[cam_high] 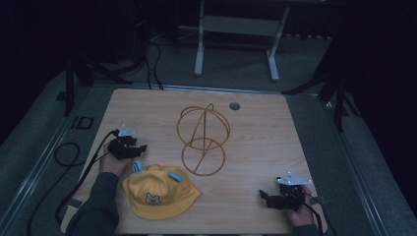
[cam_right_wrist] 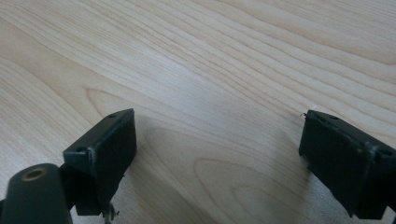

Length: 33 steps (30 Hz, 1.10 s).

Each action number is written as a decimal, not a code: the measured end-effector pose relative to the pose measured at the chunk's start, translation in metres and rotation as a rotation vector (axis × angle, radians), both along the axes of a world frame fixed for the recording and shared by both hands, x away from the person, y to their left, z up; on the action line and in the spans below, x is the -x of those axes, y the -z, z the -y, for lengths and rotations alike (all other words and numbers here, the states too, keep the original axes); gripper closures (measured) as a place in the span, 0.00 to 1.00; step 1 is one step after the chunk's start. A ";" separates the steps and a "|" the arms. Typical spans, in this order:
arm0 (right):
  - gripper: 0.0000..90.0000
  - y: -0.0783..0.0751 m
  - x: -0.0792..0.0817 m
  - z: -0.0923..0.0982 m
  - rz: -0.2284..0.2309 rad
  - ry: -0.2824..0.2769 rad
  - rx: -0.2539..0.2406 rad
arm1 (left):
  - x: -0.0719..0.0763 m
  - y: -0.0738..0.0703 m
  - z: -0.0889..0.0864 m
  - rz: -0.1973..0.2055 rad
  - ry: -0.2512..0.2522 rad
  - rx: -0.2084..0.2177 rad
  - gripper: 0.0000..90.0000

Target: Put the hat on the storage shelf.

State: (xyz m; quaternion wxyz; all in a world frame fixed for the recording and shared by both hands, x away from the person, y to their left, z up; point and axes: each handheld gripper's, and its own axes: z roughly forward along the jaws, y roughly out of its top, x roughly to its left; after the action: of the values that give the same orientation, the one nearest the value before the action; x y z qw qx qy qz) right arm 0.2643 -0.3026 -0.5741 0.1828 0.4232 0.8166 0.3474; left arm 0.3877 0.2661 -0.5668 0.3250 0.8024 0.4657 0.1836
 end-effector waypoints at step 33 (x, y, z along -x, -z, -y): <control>0.12 0.000 0.000 0.000 -0.001 0.000 0.000 | 0.034 -0.077 0.003 -0.065 0.177 -0.048 0.62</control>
State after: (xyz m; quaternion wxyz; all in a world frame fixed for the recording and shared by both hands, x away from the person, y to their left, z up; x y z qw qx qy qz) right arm 0.2643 -0.3026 -0.5741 0.1824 0.4235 0.8165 0.3473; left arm 0.3533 0.2627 -0.4898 0.3054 0.8535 0.3987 0.1392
